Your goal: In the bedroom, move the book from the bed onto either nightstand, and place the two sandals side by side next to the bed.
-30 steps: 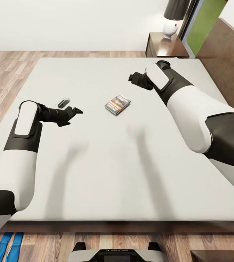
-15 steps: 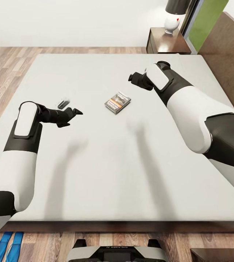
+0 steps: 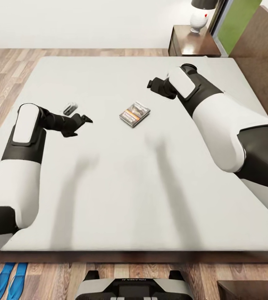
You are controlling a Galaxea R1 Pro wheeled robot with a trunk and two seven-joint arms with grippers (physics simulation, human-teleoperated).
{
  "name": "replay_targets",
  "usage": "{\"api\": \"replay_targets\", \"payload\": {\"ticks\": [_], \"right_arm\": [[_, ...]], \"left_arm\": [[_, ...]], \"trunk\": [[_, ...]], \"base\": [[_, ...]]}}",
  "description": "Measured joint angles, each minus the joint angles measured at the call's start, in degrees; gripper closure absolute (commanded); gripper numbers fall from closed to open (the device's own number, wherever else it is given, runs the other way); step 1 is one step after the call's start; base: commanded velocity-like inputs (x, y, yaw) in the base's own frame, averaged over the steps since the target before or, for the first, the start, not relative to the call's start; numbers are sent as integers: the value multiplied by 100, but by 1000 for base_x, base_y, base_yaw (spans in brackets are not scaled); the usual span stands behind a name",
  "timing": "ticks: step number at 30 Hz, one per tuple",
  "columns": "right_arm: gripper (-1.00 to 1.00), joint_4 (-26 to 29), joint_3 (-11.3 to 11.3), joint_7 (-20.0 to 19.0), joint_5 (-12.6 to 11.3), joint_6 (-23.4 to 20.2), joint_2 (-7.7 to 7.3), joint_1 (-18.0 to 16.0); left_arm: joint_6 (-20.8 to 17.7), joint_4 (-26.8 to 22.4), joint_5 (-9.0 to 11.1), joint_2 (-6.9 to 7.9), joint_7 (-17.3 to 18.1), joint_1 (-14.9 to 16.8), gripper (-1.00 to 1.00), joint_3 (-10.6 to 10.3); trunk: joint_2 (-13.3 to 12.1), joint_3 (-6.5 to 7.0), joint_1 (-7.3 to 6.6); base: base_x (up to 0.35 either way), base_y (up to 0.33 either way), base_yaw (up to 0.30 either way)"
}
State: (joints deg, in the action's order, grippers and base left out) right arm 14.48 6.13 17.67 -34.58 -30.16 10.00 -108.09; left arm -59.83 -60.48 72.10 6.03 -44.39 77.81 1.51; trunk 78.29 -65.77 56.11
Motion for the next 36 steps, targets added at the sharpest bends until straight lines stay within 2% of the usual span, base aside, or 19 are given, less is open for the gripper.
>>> {"api": "replay_targets", "payload": {"ticks": [4,7,9,17,36], "right_arm": [[-100,-5,-48,44,-78,-1,0,-253],[-100,-32,-240,136,-295,-3,0,-509],[-100,-41,-314,304,-382,-2,0,-599],[-100,-19,-449,992,-566,274,0,-733],[-100,-17,-485,1085,-602,394,0,-662]], "left_arm": [[1,319,5,-70,-65,471,-100,-15],[4,455,5,-214,-169,749,-100,-26],[-2,485,-9,-263,-221,814,-100,-31],[-3,490,-21,-278,-475,867,-100,-31],[-3,505,-15,-219,-599,761,-100,-23]], "trunk": [[0,-36,0],[0,-62,0],[0,-81,0],[0,-152,0],[0,-322,0]], "base": [[0,0,0],[0,0,0],[0,0,0],[0,0,0],[0,11,0]]}}
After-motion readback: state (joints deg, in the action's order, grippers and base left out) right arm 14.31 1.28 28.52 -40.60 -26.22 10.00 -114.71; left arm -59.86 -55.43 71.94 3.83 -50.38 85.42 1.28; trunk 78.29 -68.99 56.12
